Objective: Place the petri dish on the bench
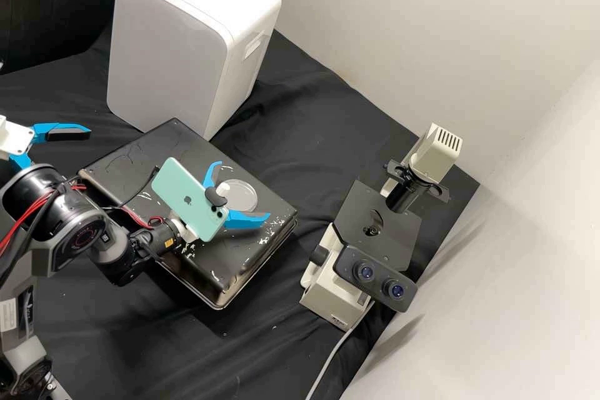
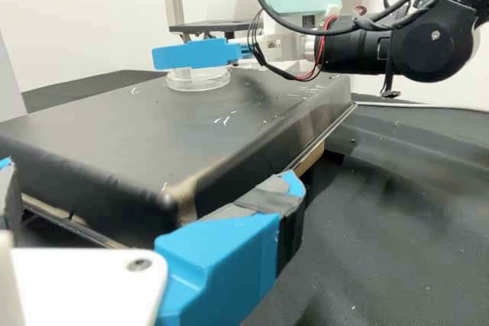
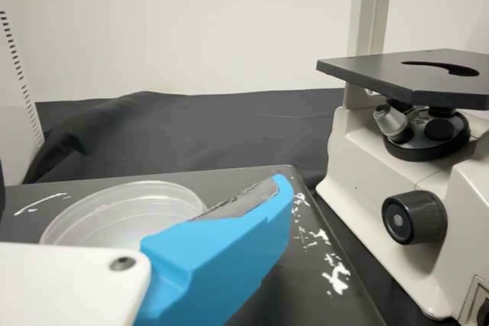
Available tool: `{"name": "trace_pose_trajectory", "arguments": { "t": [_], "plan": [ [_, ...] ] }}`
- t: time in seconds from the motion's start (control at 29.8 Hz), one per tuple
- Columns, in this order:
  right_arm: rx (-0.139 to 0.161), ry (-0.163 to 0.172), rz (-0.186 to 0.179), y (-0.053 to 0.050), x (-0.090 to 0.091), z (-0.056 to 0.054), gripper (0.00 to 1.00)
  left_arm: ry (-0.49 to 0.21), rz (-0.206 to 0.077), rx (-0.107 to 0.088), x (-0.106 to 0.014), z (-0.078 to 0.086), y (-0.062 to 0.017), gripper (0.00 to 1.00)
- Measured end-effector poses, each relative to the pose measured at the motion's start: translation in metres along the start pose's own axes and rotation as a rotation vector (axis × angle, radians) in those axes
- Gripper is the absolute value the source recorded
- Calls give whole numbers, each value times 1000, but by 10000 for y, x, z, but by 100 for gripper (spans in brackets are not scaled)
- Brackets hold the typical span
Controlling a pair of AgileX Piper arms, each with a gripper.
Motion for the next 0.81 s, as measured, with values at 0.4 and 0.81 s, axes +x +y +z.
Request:
{"name": "trace_pose_trajectory", "arguments": {
  "t": [0.4, 0.81],
  "plan": [
    [11, -8, -4, -7, -19, 17, 100, 31, 22, 37, 0, -1, 27, 100],
    [11, -8, -4, -7, -19, 17, 100, 100, 120, 86, -130, 45, 172, 100]
  ]
}}
